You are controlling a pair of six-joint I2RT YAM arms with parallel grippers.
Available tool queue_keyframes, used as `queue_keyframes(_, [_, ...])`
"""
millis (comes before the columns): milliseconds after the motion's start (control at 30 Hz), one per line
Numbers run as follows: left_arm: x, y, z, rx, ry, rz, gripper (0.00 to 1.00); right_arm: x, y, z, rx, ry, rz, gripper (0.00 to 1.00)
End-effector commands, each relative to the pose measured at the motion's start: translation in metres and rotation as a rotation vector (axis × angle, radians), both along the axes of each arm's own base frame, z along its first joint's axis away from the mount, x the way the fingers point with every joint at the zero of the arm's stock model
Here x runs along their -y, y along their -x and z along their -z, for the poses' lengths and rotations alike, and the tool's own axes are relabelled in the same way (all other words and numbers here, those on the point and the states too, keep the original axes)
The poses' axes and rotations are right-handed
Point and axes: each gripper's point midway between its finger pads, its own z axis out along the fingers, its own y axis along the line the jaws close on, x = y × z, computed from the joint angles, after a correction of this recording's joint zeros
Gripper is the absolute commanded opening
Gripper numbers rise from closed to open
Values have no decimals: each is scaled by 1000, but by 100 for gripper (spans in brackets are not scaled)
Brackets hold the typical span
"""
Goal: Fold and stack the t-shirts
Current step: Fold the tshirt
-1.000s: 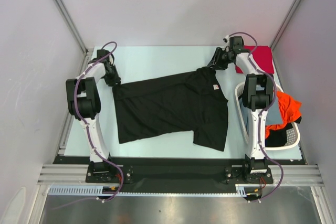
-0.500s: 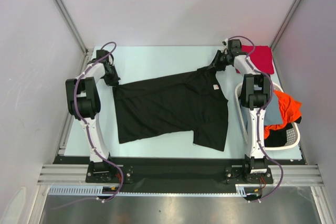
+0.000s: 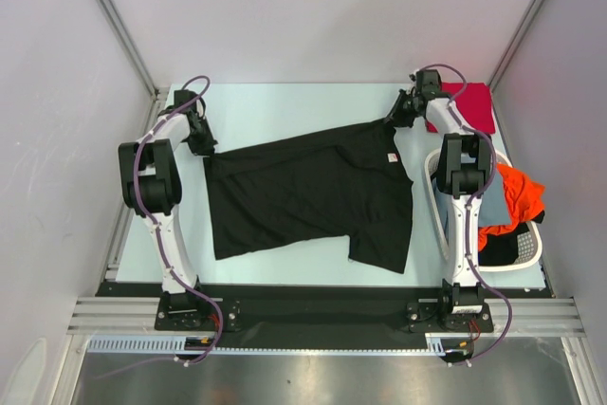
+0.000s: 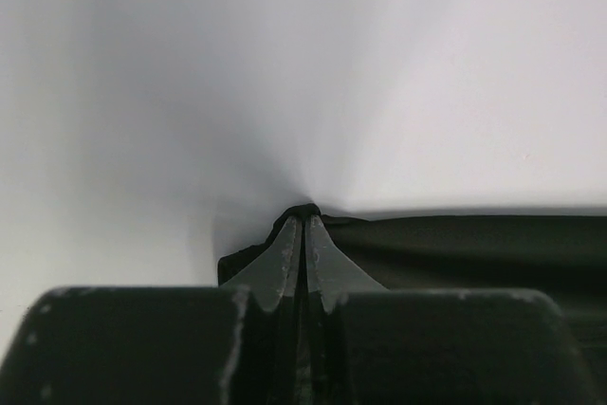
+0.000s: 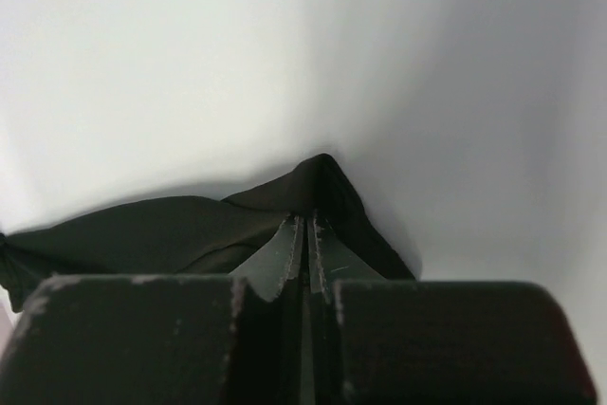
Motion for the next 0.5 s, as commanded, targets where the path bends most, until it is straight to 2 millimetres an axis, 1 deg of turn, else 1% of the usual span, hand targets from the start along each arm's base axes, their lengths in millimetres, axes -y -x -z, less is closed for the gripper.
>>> queue_keyframes(0, [-14, 0, -14, 25, -34, -48, 7, 1, -14, -51, 84, -6, 13, 9])
queue_keyframes(33, [-13, 1, -21, 34, -31, -46, 14, -1, -14, -55, 82, -2, 13, 20])
queue_keyframes(67, [-12, 2, -24, 35, -27, -49, 21, 0, -12, -69, 82, 6, 16, 25])
queue_keyframes(100, [-12, 3, -29, 38, -27, -54, 30, -2, -10, -75, 80, 11, 18, 30])
queue_keyframes(133, [-12, 6, -39, 43, -28, -68, 44, -1, -8, -82, 78, 18, 30, 37])
queue_keyframes(167, [-12, 8, -45, 45, -30, -74, 49, 0, 0, -93, 64, 22, 39, 41])
queue_keyframes(200, [-16, 11, -49, 43, -52, -88, 54, 2, 3, -97, 55, 31, 52, 45])
queue_keyframes(233, [-16, 18, -51, 28, -71, -94, 56, 2, 9, -99, 43, 37, 55, 50])
queue_keyframes(267, [-16, 20, -65, 51, -82, -92, 57, 2, 20, -93, 6, 48, 57, 52])
queue_keyframes(300, [-15, 23, -69, 56, -89, -88, 56, 3, 27, -104, 12, 53, 60, 54])
queue_keyframes(333, [-8, 30, -67, 51, -83, -69, 55, -1, 34, -106, 8, 45, 48, 54])
queue_keyframes(367, [-4, 34, -78, 77, -74, -59, 53, -2, 37, -108, 11, 29, 48, 53])
queue_keyframes(400, [4, 37, -80, 87, -53, -40, 52, -7, 54, -89, -54, 3, 41, 52])
queue_keyframes(433, [16, 44, -73, 75, -21, -11, 49, -12, 61, -99, -45, -17, 36, 52])
queue_keyframes(467, [34, 48, -73, 75, 60, 36, 47, -18, 64, -98, -53, -51, 48, 51])
